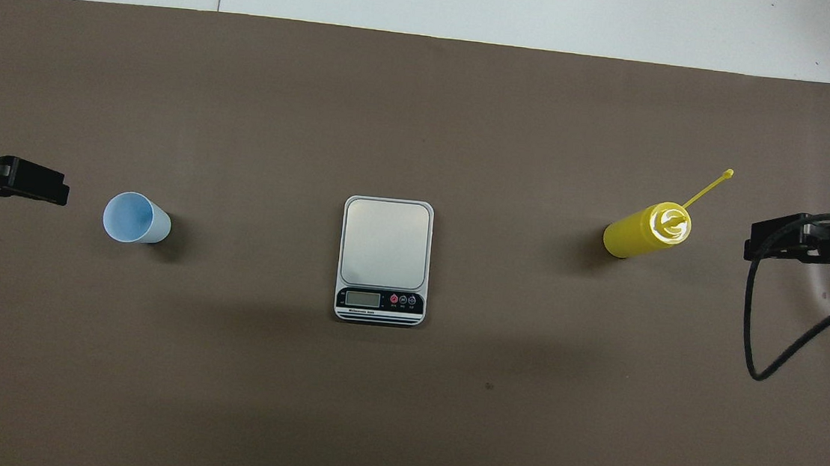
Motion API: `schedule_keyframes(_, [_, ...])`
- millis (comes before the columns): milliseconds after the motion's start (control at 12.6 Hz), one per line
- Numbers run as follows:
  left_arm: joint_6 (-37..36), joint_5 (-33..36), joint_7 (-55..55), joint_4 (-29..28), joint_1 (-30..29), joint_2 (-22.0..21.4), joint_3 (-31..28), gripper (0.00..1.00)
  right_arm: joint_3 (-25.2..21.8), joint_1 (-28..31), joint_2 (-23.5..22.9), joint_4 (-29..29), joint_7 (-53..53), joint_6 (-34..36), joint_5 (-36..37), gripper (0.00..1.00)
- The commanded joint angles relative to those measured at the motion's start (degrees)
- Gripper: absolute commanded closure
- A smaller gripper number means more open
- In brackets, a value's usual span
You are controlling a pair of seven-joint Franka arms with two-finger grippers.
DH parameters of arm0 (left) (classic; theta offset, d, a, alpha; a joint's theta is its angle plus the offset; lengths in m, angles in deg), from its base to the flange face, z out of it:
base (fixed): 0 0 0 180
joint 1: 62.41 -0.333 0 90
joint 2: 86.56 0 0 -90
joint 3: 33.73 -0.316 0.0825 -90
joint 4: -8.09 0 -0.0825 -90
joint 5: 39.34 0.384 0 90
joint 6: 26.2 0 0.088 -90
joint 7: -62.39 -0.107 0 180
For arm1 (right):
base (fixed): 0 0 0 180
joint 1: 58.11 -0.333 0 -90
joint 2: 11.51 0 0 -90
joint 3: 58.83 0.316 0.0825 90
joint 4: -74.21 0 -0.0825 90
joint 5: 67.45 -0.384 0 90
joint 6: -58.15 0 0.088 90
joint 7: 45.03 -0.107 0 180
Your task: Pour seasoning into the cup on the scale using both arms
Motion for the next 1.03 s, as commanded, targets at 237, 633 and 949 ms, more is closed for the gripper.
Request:
schedule_keyframes(237, [13.4, -1.0, 0.4, -10.2, -3.0, 1.6, -0.3, 0.0, 0.1, 0.6, 1.2, -1.3, 0.9, -0.2, -0.9, 0.0])
schedule_keyframes(633, [21.7, -1.1, 1.9, -15.3, -4.8, 6.3, -0.4, 0.0, 0.2, 0.6, 1.2, -1.3, 0.9, -0.2, -0.9, 0.0])
schedule_keyframes(949, [28.1, -1.1, 2.1, -19.7, -5.5, 6.8, -0.4, 0.0, 0.2, 0.6, 1.2, -1.3, 0.9, -0.1, -0.9, 0.0])
